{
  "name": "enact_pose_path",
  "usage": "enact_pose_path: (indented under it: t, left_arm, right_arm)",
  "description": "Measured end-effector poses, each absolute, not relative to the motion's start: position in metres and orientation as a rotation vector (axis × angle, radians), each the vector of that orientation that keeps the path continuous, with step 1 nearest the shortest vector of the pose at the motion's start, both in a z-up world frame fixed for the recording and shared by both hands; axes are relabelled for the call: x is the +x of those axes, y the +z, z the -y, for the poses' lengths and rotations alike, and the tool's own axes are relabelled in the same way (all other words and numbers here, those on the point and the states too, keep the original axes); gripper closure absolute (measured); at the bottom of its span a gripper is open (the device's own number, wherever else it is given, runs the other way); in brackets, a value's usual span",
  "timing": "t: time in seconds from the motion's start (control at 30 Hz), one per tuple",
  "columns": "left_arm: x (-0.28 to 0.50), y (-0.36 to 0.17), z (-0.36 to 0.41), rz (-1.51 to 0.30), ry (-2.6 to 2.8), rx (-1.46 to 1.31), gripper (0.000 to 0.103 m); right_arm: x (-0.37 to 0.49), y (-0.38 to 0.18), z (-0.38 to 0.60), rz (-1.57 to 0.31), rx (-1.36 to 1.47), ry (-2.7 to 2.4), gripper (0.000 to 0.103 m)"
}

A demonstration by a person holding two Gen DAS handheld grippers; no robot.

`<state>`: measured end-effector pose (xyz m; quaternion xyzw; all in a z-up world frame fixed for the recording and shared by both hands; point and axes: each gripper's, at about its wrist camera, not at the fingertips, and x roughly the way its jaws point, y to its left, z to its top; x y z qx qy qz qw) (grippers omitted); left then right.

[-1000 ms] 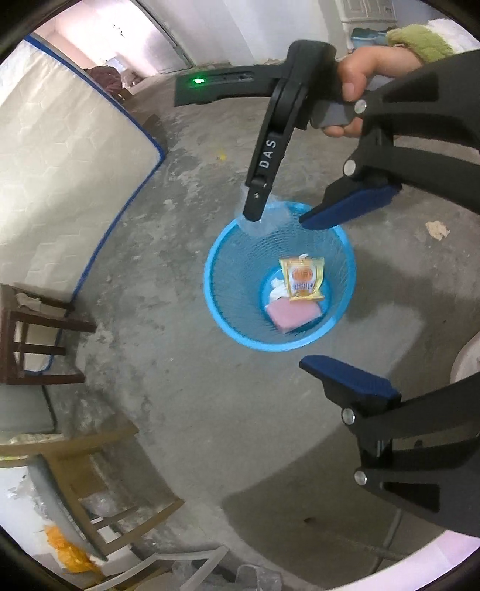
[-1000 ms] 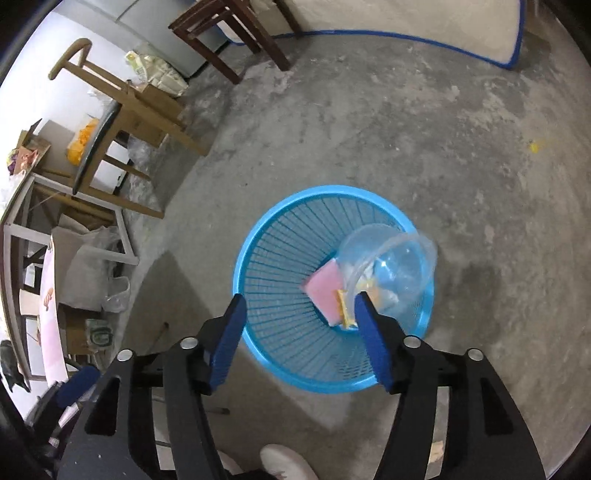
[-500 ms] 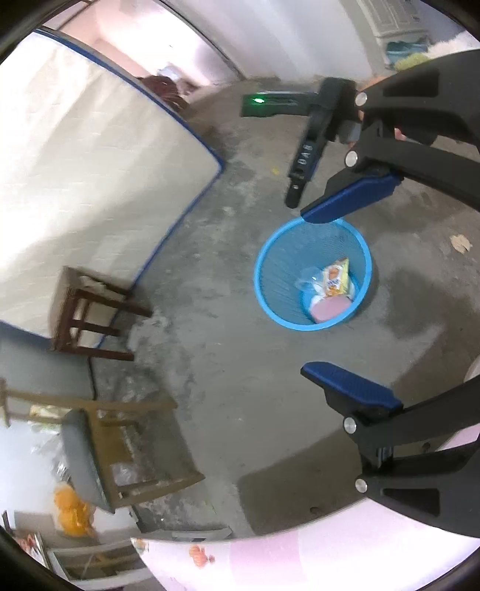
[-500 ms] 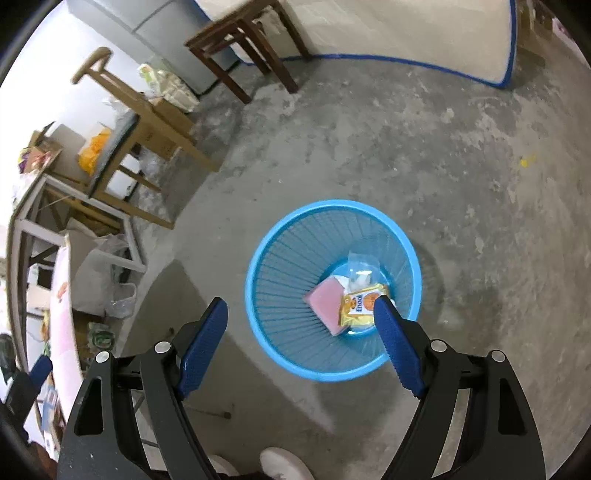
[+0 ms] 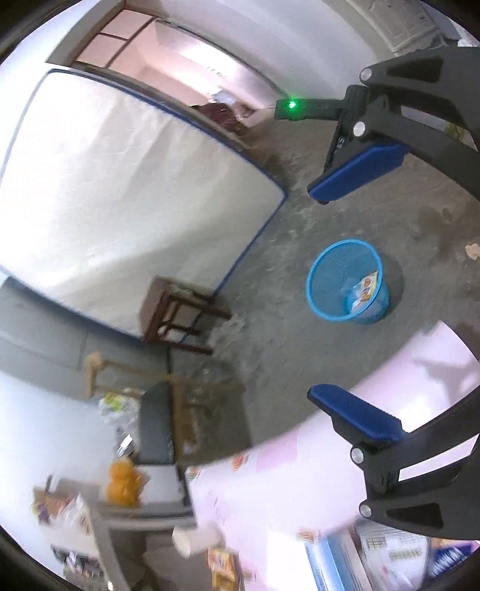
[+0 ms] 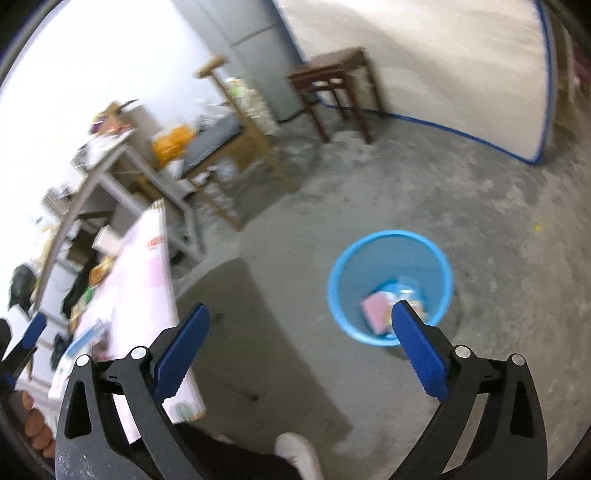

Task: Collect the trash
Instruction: 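Move both tools back to the table, then grasp the red wrapper with the left tool while the right tool grasps the blue medicine box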

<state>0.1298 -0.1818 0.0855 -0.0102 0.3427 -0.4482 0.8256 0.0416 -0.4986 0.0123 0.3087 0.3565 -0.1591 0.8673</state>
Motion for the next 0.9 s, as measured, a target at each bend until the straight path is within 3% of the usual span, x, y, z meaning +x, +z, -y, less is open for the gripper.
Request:
enact_pose_path:
  t: [0.6,0.9]
  left_arm:
    - [0.125,0.112,-0.098,-0.488,-0.506,-0.138,0.006]
    - [0.213,0.058,-0.206,-0.687,-0.401,-0.429,0.006]
  right_arm:
    - [0.155,0.083,0.299,-0.827,0.439,0.208,0.008]
    - [0.215,0.071,0.246,-0.918,0.480,0.293,0.008]
